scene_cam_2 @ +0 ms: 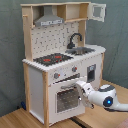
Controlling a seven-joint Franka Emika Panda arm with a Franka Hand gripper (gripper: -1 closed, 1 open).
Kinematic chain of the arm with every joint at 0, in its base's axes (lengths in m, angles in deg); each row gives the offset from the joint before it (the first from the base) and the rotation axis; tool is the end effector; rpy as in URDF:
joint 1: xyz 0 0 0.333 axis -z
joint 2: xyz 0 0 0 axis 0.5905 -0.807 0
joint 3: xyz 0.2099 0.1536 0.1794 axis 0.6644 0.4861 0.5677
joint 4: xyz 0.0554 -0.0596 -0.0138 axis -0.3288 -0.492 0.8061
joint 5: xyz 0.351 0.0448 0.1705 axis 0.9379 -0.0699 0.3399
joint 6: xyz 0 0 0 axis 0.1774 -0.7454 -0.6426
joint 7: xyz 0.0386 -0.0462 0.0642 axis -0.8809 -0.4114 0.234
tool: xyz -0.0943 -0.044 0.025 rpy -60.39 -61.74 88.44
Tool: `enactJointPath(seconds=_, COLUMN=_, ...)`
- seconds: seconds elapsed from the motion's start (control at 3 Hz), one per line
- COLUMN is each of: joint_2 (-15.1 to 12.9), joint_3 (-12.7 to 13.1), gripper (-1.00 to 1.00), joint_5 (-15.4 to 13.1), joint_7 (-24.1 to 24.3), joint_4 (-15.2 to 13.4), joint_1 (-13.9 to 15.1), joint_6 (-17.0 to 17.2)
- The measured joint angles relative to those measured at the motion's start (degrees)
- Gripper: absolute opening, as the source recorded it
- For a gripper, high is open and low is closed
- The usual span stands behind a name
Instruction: Play with the kitchen
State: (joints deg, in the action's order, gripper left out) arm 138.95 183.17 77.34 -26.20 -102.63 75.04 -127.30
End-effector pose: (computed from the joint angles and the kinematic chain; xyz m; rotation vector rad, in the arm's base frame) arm 0.2861 0.4115 0.2026 1.8261 0.8740 1.3293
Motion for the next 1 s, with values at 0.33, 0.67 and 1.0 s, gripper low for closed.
enactJointPath(seconds=0.33, joint_2=0.0, joint_3=-0.9, gripper=1.00, joint_5=0.0, joint_7=-0.3, joint_4=-0.1, joint_1=5.0, joint_6=-3.0)
enactJointPath(seconds=0.67, joint_2=0.1, joint_3=-3.1, gripper=1.00, joint_5=-0.1, joint_7=-3.6, joint_4=-3.7, joint_1=3.4, joint_6=-4.6)
enactJointPath(seconds=1.0, joint_2=0.1, joint_3=-3.1, gripper=1.00, joint_5=-0.1, joint_7=-4.0, joint_4=-7.9, joint_1=-1.9, joint_6=-4.3)
